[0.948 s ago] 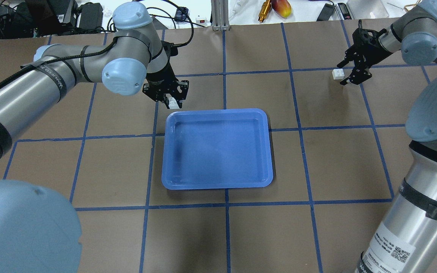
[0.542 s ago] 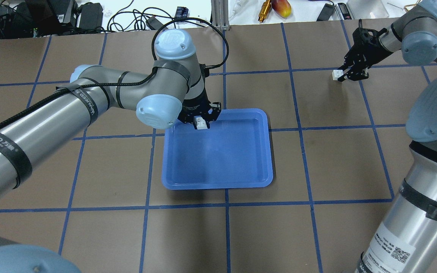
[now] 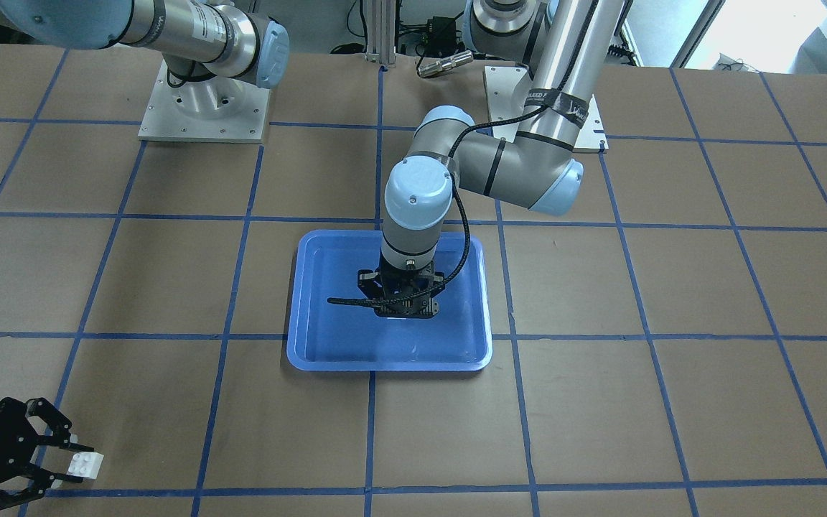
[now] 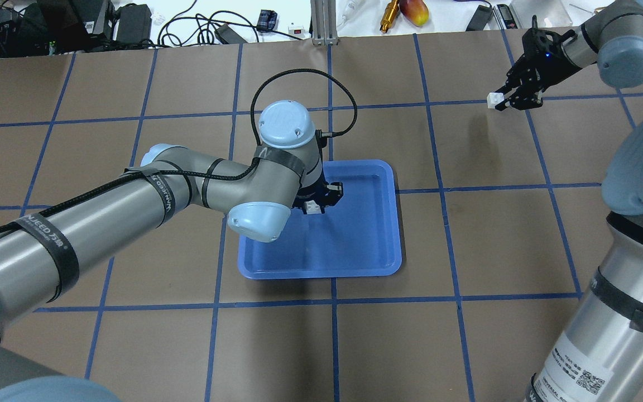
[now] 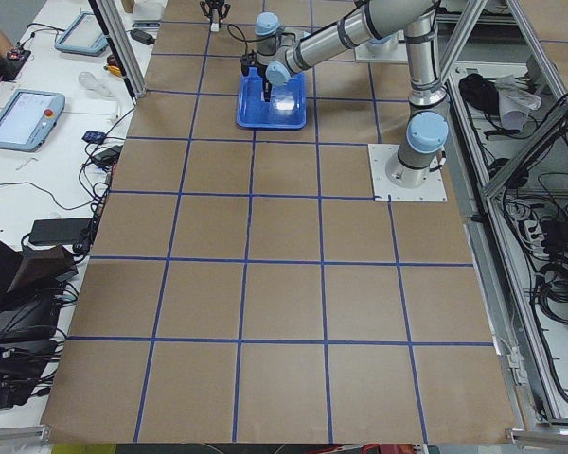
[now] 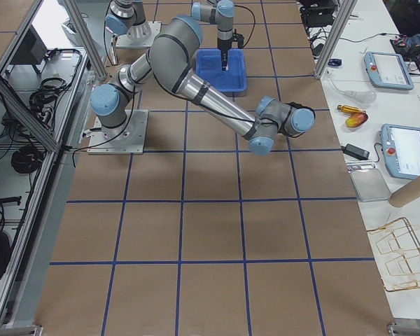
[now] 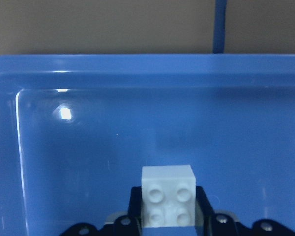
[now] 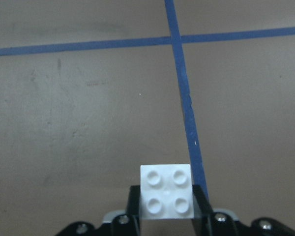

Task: Assemble white blocks and place on blue tray

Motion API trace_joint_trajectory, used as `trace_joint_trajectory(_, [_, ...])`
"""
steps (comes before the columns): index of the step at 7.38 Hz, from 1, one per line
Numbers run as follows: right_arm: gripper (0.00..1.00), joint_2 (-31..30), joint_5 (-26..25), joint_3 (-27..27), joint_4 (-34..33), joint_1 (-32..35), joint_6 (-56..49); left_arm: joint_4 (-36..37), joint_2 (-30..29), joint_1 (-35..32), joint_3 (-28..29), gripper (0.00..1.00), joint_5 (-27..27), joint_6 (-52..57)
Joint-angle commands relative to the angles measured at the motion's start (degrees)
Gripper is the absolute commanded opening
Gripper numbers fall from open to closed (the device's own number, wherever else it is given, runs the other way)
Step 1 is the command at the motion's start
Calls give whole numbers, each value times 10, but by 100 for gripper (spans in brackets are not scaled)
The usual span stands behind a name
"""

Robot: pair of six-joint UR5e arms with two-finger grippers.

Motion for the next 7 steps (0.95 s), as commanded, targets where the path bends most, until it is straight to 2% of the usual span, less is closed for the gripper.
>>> trace_joint_trajectory(1, [0,-36,10,0,39,25,77,9,-3,-1,-12,0,-4,1])
trace_joint_trajectory(2, [0,-51,11,5,40,45,109,7,-1,-1,-13,0,-4,9])
trace_joint_trajectory(3, [0,-54,44,11,39,62,111,8,-1,-1,-15,21,-4,9])
trace_joint_trajectory(4, [0,-55,93,25,37,73,111,8,0,-1,-15,99,-4,9])
trace_joint_trajectory(6, [0,-68,136,77,27,97,94,9,4,5,-13,100,-4,14])
trace_joint_trajectory(7, [0,-85,136,110,5,109,92,6,13,12,-12,100,-3,47])
